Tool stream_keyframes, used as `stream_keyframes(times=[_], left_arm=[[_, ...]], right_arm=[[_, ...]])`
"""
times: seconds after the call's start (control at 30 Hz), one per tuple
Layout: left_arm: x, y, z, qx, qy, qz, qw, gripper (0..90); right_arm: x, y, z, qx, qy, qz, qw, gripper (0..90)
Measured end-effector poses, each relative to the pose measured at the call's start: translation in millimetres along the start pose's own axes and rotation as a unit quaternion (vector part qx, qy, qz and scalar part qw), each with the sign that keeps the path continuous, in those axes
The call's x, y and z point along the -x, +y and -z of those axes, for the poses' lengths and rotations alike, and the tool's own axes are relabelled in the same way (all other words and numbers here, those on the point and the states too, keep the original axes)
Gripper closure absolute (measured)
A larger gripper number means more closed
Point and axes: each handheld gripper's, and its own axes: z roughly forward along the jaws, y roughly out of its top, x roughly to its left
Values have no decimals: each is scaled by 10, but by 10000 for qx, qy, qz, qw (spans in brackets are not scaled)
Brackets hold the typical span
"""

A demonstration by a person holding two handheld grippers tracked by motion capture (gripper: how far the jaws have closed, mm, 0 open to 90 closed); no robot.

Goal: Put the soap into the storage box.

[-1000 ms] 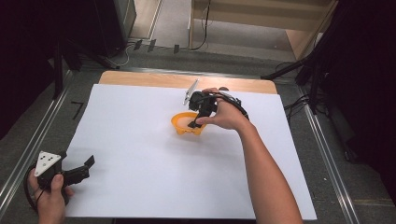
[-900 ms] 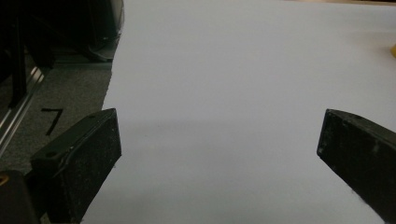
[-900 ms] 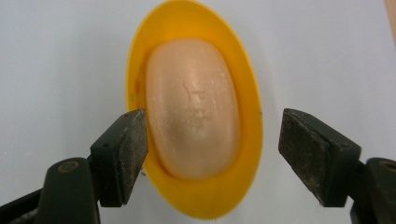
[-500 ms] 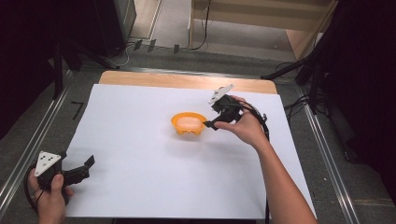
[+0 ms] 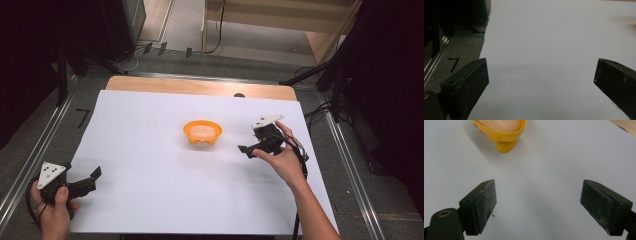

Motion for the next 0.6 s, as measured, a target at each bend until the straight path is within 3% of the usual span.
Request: stream_keyframes(times=[0.07, 0.13, 0.2, 0.47, 0.6], left_arm=[[0, 1, -1, 1, 5, 7, 10000, 5], [1, 1, -1, 2, 6, 3, 10000, 5], [1, 0, 0, 8, 14, -2, 10000, 5], [3, 1, -2, -7, 26, 7, 10000, 5], [9, 2, 0, -9, 39, 4, 10000, 5]], right_arm=[[-28, -105, 32, 120, 22, -93, 9999, 137], [-84, -248, 78, 232, -179, -272, 9992, 137], [-107, -344, 108, 373, -217, -407, 9982, 136], [-146, -847, 294, 698, -702, -820, 9917, 136], [-133, -1115, 416, 916, -781, -1005, 9876, 137]])
